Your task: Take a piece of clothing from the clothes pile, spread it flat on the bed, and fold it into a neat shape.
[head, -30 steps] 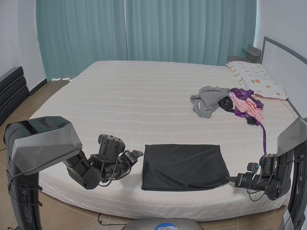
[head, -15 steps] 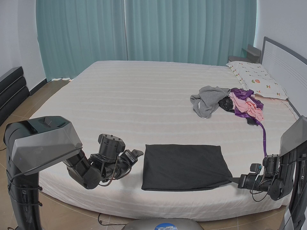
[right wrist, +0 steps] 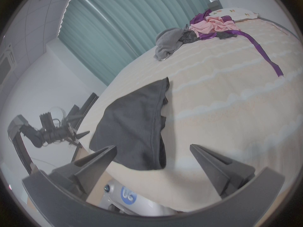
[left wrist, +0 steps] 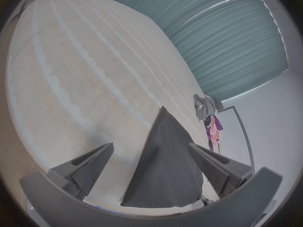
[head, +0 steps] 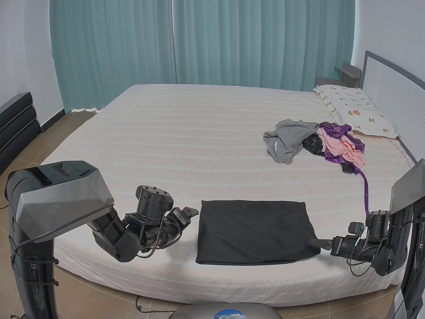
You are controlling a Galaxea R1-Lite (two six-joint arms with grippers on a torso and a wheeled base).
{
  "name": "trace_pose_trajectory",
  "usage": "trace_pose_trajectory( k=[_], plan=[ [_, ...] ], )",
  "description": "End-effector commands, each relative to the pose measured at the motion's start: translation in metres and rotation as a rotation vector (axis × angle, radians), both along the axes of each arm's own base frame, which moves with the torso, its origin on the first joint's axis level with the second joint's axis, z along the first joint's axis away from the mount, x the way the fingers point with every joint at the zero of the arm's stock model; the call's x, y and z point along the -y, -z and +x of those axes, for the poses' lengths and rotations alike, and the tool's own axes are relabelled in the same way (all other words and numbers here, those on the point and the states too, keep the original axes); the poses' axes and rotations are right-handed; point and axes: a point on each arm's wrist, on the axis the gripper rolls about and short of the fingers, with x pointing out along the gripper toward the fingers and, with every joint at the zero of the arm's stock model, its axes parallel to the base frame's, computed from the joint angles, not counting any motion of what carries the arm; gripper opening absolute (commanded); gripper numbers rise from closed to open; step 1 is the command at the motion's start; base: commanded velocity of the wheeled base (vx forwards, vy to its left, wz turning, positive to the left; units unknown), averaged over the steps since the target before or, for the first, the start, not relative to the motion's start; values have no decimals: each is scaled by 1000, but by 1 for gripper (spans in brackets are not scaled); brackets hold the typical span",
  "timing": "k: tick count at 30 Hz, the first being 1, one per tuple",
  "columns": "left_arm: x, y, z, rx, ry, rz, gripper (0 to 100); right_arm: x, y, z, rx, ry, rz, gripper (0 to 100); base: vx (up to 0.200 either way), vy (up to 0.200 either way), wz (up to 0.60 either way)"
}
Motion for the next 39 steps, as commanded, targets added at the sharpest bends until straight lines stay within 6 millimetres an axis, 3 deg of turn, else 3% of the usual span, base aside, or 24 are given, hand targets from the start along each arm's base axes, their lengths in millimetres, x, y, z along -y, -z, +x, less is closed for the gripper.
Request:
trace_pose_trajectory(
  k=[1, 10, 17, 39],
  plan=[
    [-1, 1, -1, -8, 0, 4, 100, -4, -17, 18, 100, 28, 20, 100, 0, 0, 0],
    [-1, 1, -3, -10, 0, 4, 100, -12, -19, 77, 74, 127, 122, 100, 89, 0, 0],
    [-1, 1, -3, -8, 5, 7, 100, -20, -3, 100, 33, 140, 178, 100, 57, 0, 0],
    [0, 2, -2, -8, 3, 8, 100, -20, 19, 115, 21, 145, 177, 100, 0, 0, 0]
  ],
)
